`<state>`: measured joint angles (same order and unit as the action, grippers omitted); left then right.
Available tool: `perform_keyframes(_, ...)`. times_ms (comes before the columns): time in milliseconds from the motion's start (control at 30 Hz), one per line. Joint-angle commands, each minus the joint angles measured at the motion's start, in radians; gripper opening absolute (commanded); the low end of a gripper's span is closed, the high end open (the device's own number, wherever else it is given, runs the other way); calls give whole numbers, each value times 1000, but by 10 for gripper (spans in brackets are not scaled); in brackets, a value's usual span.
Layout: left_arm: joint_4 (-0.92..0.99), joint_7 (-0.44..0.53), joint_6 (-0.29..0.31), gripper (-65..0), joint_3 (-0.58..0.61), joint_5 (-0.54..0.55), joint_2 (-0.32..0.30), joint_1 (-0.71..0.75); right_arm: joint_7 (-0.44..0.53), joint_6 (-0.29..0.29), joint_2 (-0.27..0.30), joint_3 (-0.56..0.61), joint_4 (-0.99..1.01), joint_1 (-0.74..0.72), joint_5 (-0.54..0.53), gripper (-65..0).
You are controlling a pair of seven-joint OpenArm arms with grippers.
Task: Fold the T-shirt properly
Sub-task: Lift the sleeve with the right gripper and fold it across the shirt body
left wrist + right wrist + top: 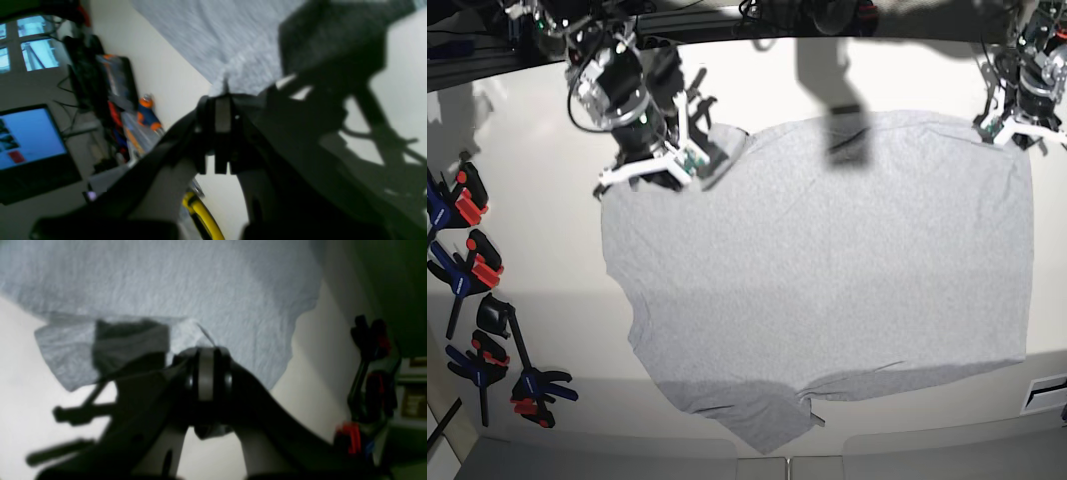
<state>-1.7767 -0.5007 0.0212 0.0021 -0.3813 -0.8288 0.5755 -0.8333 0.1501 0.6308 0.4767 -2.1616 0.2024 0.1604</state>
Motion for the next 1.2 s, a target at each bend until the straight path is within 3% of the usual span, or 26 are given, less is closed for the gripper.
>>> perform_keyframes(0,-14,14,-29,-650,-9,-7,-19,-15,25,-16,8,-5,-20,-32,-15,-650)
perform_keyframes(67,-14,34,-37,-650,-9,49,-19,-42,23,-19,-1,-5,-18,-79,-75,-650)
perform_keyframes(200,-14,57,-36,-650,-9,196,-19,-80,22,-24,-76,-5,26,-140,-79,-650)
perform_keyframes(400,41,102,-36,-650,-9,239,-19,-149,25,-23,-206,-5,228,-257,-79,-650)
perform_keyframes(600,153,149,-36,-650,-9,353,3,-267,25,-21,-313,-5,407,-407,-79,-650)
perform_keyframes(733,237,244,-34,-650,-8,448,20,-330,24,-7,-374,-5,487,-496,-79,-650)
perform_keyframes(967,313,264,-33,-650,-9,462,22,-406,50,-8,-451,-5,652,-605,-78,-650)
perform_keyframes(1167,345,293,-33,-650,-9,462,23,-438,127,-9,-473,-5,783,-668,-60,-650)
